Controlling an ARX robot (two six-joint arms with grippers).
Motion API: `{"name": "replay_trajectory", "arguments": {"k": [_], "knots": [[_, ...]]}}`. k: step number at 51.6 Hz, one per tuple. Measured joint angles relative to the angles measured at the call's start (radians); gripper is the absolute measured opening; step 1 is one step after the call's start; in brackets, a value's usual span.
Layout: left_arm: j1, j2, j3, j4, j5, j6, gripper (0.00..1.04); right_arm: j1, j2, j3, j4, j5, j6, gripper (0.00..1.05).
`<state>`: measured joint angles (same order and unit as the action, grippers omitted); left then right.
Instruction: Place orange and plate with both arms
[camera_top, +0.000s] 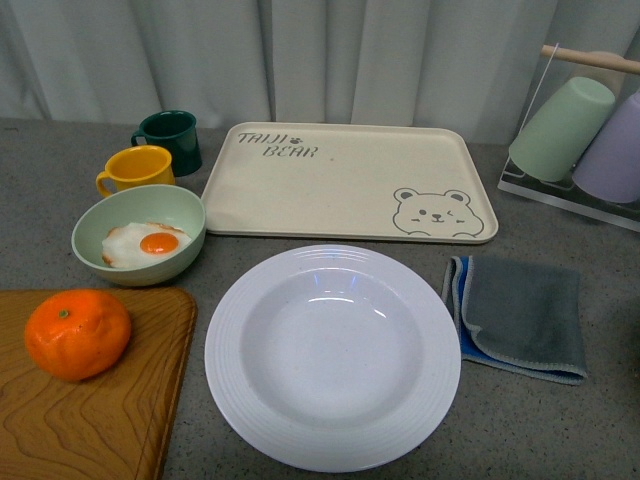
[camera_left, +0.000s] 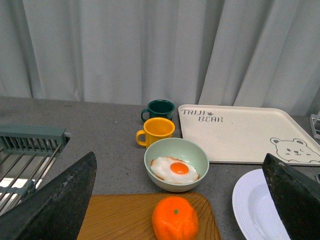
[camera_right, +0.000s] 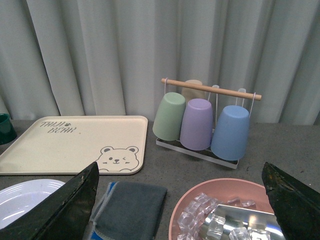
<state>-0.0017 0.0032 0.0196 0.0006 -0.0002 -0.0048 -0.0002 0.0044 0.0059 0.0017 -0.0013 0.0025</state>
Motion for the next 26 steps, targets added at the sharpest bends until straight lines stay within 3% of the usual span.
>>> {"name": "replay_trajectory", "arguments": {"k": [26], "knots": [[0.0, 0.0, 0.0, 0.0, 0.0, 0.0, 0.98, 0.0, 0.0, 0.0, 0.0, 0.0, 0.0, 0.95]]}}
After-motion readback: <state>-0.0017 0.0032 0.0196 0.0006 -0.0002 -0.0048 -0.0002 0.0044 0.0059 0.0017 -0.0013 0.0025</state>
